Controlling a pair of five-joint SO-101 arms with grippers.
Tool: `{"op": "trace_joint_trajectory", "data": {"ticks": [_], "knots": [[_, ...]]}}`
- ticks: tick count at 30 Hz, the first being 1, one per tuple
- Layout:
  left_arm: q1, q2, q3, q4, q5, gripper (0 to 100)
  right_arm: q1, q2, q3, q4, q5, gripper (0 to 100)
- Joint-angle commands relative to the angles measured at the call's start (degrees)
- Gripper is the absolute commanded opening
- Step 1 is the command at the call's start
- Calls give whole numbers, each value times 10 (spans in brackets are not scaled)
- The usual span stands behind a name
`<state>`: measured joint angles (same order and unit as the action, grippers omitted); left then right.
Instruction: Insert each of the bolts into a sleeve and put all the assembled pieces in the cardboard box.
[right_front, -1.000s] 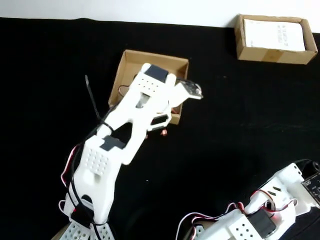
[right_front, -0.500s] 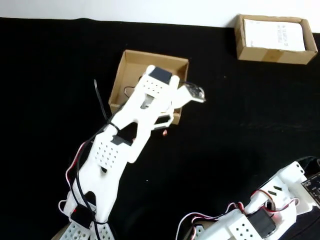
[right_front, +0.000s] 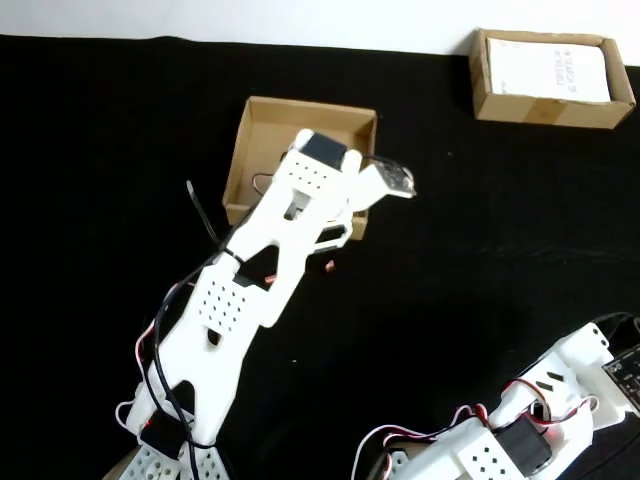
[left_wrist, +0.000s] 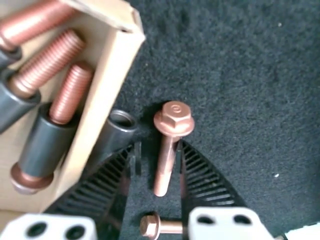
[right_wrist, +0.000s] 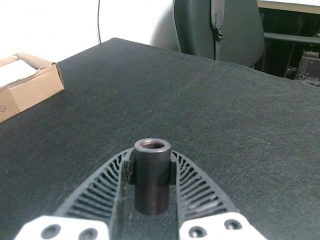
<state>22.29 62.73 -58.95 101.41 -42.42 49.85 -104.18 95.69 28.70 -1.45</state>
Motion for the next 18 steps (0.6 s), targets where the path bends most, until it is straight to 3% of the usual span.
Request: {"op": "trace_joint_trajectory", "data": {"ticks": [1,5,13,18], "knots": [[18,7,-7,-2,-2,135,4,-7,25,-12,-1,7],[29,9,-5,-1,-2,5,0,-7,25,-12,-1,7],[36,3,39,2,-1,8,0,-7,21,-12,-1,7],[34,3,38,3,49,9,0,-7,20,-12,-1,7]]}}
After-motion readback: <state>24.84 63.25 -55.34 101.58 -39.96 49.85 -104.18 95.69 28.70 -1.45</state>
